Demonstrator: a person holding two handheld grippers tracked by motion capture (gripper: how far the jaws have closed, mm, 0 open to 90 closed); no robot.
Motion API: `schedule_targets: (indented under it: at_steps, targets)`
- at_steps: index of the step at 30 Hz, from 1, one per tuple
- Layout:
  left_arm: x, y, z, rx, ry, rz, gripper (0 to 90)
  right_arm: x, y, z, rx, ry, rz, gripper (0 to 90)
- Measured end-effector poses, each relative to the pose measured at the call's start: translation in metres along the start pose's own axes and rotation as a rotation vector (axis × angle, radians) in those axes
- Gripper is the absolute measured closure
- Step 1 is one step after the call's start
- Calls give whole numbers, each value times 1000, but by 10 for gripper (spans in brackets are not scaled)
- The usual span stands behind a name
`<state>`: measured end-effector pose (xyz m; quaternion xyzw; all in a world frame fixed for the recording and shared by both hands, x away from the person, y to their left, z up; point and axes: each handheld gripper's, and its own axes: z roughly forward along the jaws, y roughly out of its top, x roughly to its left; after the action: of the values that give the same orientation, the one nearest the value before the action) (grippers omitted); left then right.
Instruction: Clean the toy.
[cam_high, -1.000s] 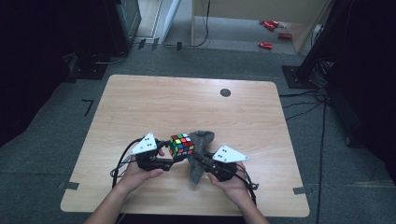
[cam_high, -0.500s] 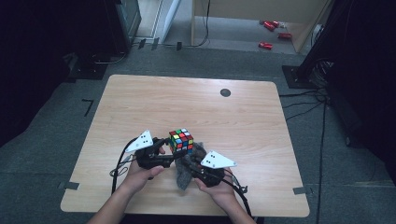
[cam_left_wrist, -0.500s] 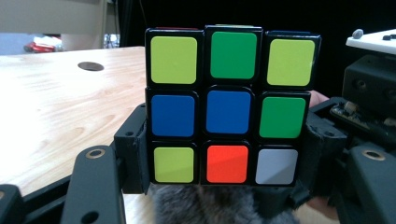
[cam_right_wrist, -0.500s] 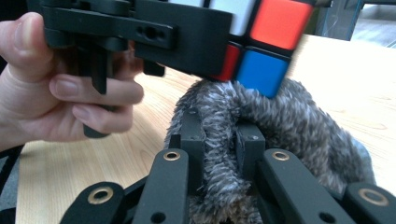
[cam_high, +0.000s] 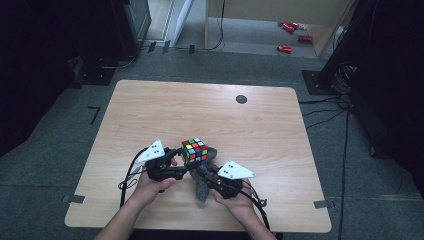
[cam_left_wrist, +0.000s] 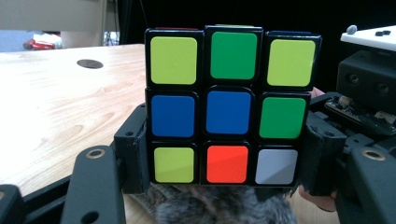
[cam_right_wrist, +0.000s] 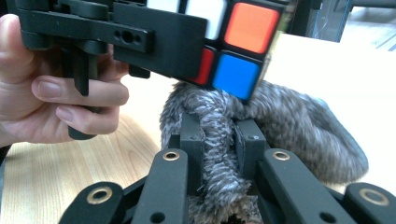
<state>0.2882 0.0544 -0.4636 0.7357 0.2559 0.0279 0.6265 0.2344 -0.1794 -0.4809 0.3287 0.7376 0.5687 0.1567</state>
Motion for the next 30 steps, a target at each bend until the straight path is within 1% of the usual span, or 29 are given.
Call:
schedule_targets:
  at_steps: [3, 4, 7, 8, 10, 12, 13, 15, 17, 20, 24, 27, 30]
  targets:
    - [-3, -1, 3, 19, -2, 21, 353, 6, -1, 5, 9, 27, -15, 755]
    - [-3, -1, 3, 18, 1, 23, 353, 7, -1, 5, 14, 33, -22, 745]
    - [2, 1, -1, 17, 20, 16, 353, 2, 0, 3, 10, 46, -17, 692]
    - [3, 1, -3, 19, 26, 12, 353, 0, 1, 2, 10, 48, -19, 661]
    - [9, 3, -8, 30, 40, -2, 353, -4, 2, -2, 16, 45, -39, 587]
    - [15, 6, -11, 59, 30, -35, 353, -9, 3, -7, 5, 63, -57, 532]
    - [16, 7, -12, 68, 36, -40, 353, -13, 5, -12, -6, 64, -70, 507]
    - [18, 8, -14, 81, 32, -57, 353, -17, 7, -18, -22, 52, -105, 483]
    - [19, 8, -13, 93, 32, -59, 353, -19, 10, -22, -34, 37, -140, 451]
    - [18, 7, -11, 122, 14, -61, 353, -22, 13, -26, -71, 34, -210, 406]
    - [17, 9, -10, 138, -10, -71, 353, -23, 12, -26, -76, 12, -296, 369]
    - [18, 11, -11, 150, -32, -92, 353, -23, 8, -23, -76, -14, -363, 338]
    - [18, 15, -12, 164, -38, -113, 353, -22, 5, -21, -83, -26, -421, 309]
